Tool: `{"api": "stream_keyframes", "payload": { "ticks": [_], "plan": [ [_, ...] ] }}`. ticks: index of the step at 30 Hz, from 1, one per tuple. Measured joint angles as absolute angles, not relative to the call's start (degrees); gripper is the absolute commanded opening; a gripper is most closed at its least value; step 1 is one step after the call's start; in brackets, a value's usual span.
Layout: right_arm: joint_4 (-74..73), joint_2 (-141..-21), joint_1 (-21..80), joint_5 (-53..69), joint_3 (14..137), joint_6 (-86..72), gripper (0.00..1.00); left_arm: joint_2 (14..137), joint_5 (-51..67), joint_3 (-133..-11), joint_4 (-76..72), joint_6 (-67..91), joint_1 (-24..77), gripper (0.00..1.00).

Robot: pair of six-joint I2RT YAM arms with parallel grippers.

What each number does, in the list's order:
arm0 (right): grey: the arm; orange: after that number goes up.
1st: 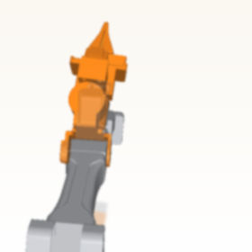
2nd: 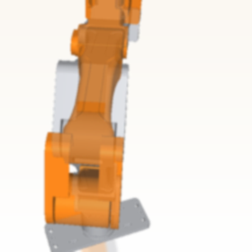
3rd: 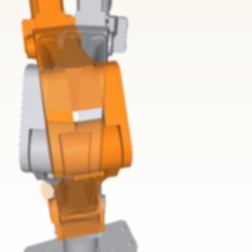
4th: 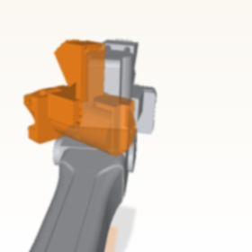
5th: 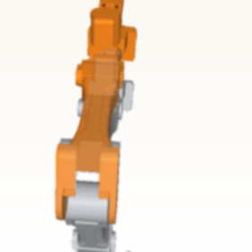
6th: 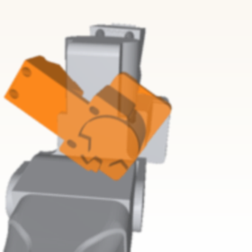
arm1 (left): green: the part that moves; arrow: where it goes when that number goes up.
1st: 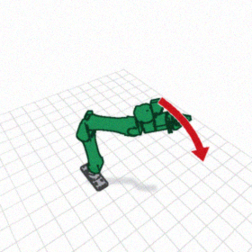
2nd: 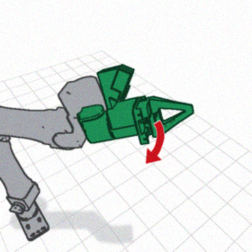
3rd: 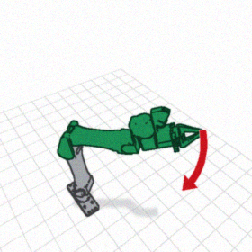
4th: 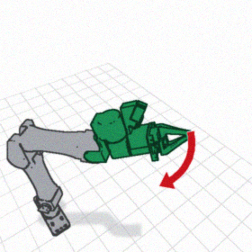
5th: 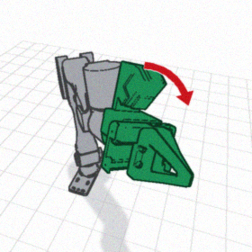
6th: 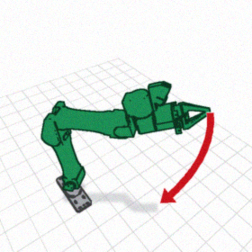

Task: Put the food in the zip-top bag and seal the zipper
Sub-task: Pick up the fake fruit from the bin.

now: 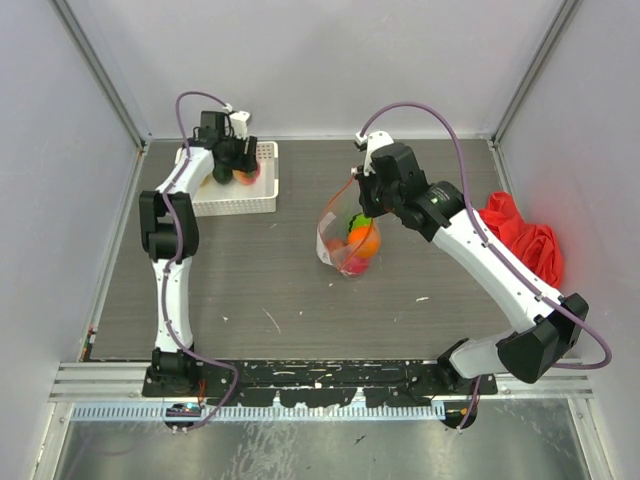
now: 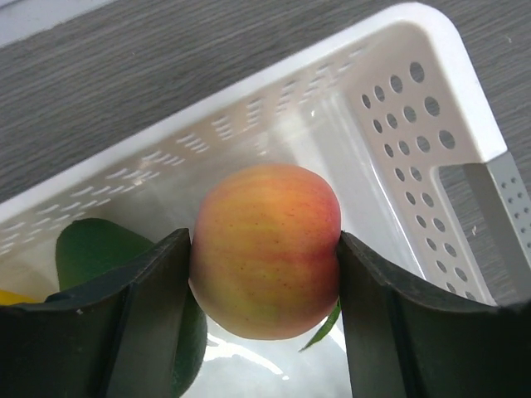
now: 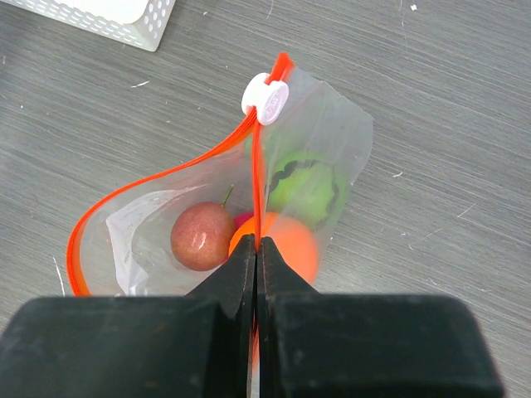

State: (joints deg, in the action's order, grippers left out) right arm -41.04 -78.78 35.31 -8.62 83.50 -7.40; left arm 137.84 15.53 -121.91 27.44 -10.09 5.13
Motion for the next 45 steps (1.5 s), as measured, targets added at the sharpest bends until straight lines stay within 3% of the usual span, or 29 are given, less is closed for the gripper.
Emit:
{"api": "stream_keyframes", "payload": {
  "ticks": [5,12,28,37,45],
  "plan": [
    [-41.47,-78.78,35.31,-8.64,84.01,-7.40,0.01,135.85,17.06,-118.74,27.44,-9.61,5.13,0.40],
    [-41.76,-78.78,35.31,-8.69,84.03,-7.38,0.01,129.56,17.52,-111.18,26.83,-6.02,5.13,0.37],
    [-41.65,-78.78,35.31,-9.56,84.09,-6.33,0.01,96.44,18.00,-84.09,15.59,9.41,6.76,0.33],
    [-41.71,-78.91,35.31,-10.52,84.20,-6.26,0.01,88.62,18.37,-81.19,17.52,12.32,11.55,0.33],
    [-41.69,-79.26,35.31,-11.11,84.55,-6.17,0.01,80.31,16.27,-78.87,18.04,14.28,21.76,0.31]
  ]
}}
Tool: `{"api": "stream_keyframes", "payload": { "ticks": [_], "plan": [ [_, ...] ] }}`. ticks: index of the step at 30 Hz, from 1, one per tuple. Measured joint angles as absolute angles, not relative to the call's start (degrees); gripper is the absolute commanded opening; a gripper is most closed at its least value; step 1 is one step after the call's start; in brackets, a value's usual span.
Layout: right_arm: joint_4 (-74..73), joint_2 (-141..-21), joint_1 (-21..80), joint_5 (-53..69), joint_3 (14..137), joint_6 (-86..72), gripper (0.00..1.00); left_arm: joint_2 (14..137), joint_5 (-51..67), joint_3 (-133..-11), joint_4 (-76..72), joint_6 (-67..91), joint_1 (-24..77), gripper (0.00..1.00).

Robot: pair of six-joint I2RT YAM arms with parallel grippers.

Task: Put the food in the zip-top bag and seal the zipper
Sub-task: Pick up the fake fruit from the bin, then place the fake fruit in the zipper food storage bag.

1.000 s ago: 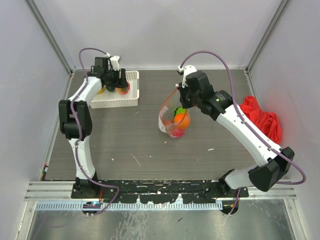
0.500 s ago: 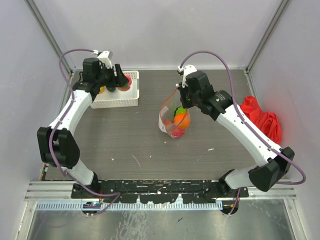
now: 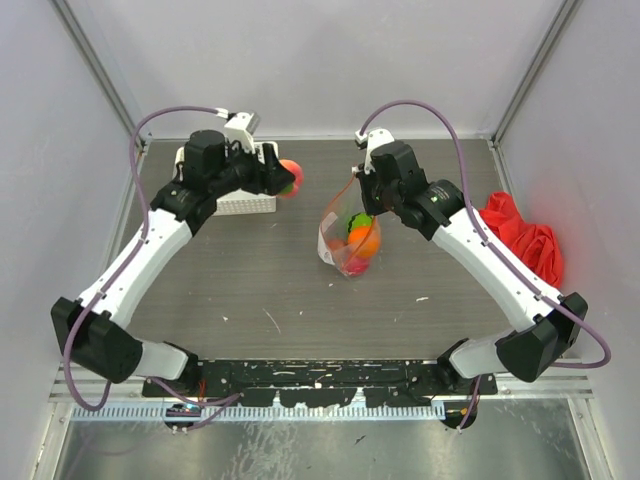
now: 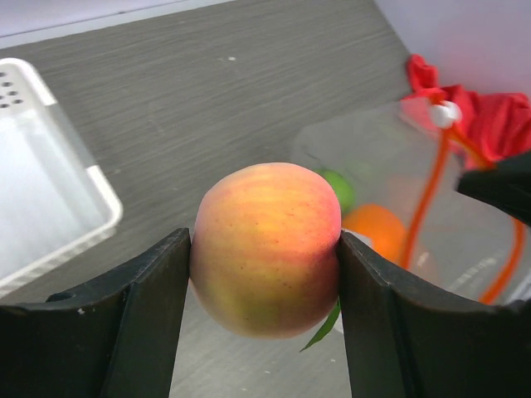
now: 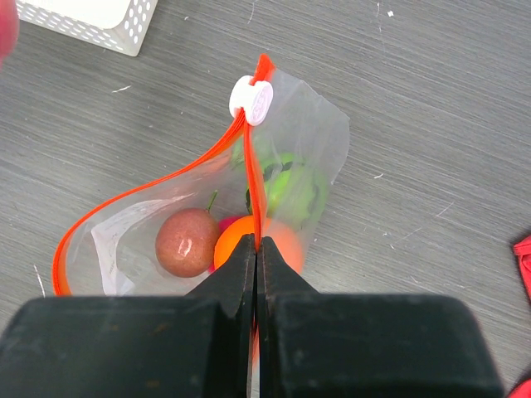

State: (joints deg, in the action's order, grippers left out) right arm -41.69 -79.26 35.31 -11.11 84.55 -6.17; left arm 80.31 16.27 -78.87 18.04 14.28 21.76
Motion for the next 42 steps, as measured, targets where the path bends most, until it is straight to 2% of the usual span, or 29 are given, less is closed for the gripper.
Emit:
{"api": "stream_keyframes", "payload": {
  "ticks": [20,28,42],
  "plan": [
    [-42.02,-79.26,35.31,-13.02,84.66,-6.37,0.01,69.34,8.36,-71.59,10.57,20.43,43.09,0.32],
    [-42.13,-79.26,35.31,-12.99,84.99,-6.39,0.01,73.82,1.10,-70.89,7.94,20.27,50.74,0.31],
    [-42.15,-79.24,35.31,-12.25,85.03,-6.46,0.00,82.87,-11.03,-72.01,7.86,20.12,53.56,0.31]
  ]
}}
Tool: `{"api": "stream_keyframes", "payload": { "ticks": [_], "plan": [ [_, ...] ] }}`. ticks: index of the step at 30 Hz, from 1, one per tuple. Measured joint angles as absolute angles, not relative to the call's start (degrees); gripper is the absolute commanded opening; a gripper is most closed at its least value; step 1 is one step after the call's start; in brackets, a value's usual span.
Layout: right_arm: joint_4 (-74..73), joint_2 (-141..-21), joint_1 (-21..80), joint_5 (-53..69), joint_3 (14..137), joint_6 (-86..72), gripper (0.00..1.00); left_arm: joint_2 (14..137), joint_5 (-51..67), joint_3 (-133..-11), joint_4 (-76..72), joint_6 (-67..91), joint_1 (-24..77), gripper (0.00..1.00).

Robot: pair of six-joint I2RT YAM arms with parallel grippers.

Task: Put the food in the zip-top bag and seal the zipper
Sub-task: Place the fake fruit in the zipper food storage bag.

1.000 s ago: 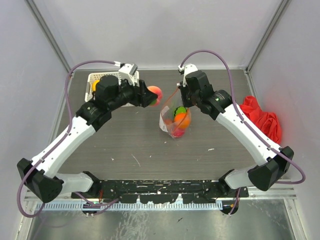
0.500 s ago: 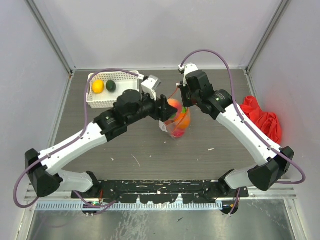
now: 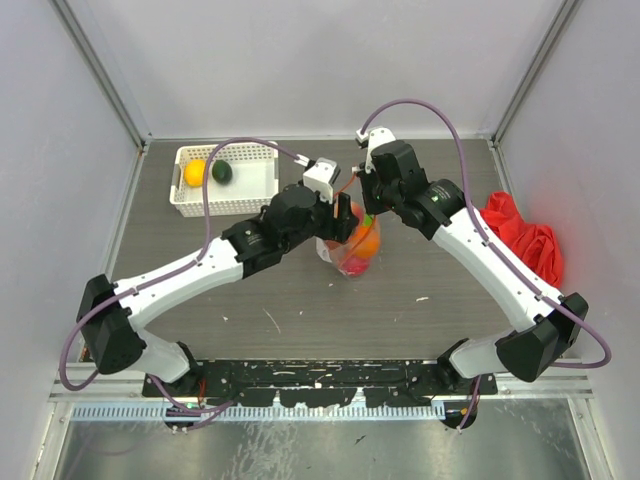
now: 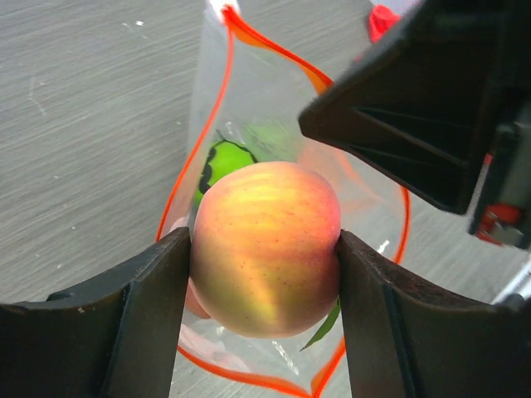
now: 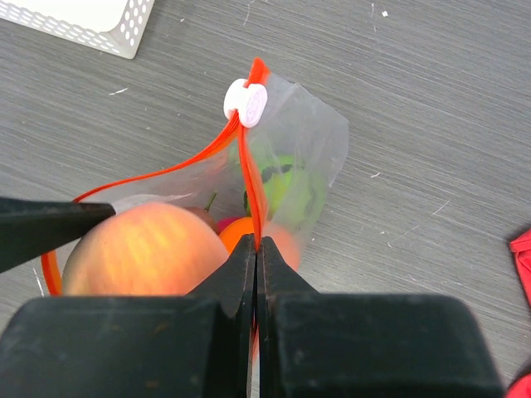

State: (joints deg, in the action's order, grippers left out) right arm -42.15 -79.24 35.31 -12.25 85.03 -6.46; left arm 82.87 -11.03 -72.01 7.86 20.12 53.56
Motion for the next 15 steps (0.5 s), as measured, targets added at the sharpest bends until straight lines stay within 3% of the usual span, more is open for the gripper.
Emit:
{"api": "stream_keyframes", "payload": {
  "ticks": [8,15],
  "plan": [
    [-42.15,-79.24,35.31,-10.94,85.03,-6.74,0.01,85.60,-15.90,-73.10,5.02,20.25,53.58,0.43],
    [-42.11,-79.11,35.20,-10.59,85.03,-7.11,0.01,88.44,-17.89,-72.93,0.78,20.32,53.56,0.63]
  ]
}}
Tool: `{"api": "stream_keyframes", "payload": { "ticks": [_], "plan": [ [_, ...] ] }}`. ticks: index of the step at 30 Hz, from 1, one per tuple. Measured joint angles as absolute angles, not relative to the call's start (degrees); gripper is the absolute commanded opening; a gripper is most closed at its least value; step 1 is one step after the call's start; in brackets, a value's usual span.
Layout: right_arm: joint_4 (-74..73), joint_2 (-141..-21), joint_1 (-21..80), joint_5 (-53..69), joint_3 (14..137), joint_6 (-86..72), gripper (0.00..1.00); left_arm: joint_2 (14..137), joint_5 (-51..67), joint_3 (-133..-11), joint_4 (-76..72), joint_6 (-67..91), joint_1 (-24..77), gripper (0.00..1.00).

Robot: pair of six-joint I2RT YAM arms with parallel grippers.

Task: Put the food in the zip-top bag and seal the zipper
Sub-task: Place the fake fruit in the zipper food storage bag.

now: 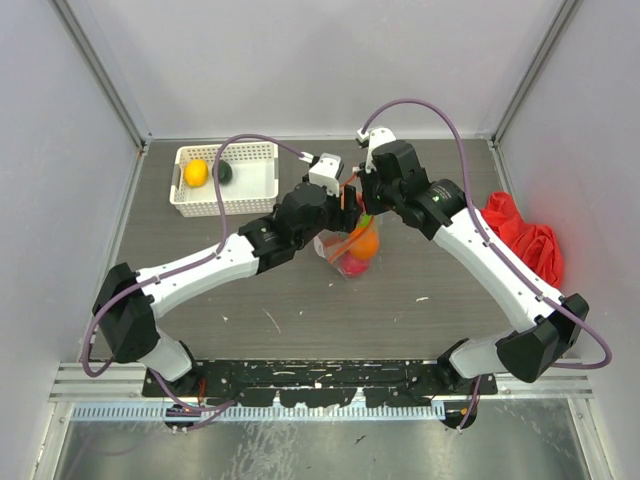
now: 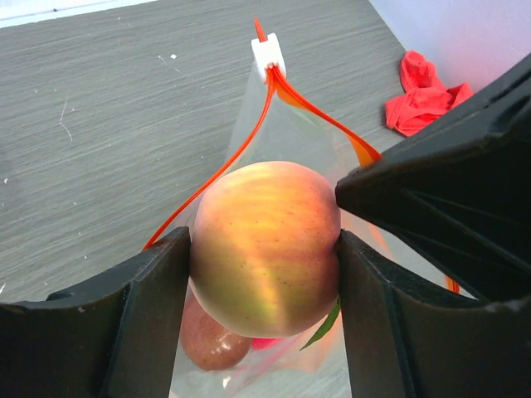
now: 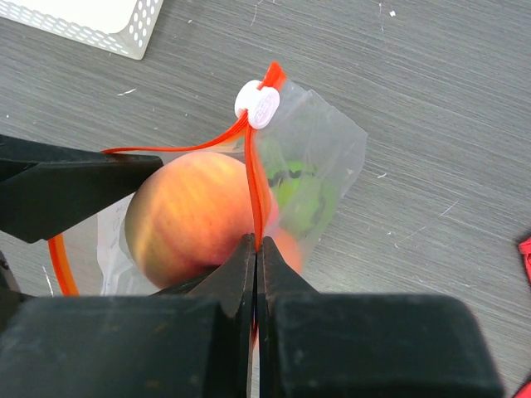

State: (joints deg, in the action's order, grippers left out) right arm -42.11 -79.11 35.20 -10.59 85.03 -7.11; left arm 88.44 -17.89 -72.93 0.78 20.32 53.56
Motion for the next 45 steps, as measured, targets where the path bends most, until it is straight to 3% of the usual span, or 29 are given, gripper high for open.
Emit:
{"api": "stream_keyframes", "payload": {
  "ticks": [7,23,32,45],
  "plan": [
    [-42.11,-79.00,35.20,-10.15,85.03,-7.49,0.01,89.38,-18.87,-72.82,-1.48,20.18,53.56,0.78],
    [-42.04,-79.00,35.27,-8.86,85.01,-7.70,0.01,85.73,-18.06,-71.18,-0.84,20.43,53.58,0.84],
    [-42.02,-79.00,35.29,-8.45,85.01,-7.73,0.01,74.91,-15.35,-69.65,6.07,22.24,53.58,0.82],
    [-41.76,-79.00,35.29,-8.23,85.01,-7.75,0.00,68.36,-9.43,-65.21,20.03,32.77,53.63,0.69]
  ]
}}
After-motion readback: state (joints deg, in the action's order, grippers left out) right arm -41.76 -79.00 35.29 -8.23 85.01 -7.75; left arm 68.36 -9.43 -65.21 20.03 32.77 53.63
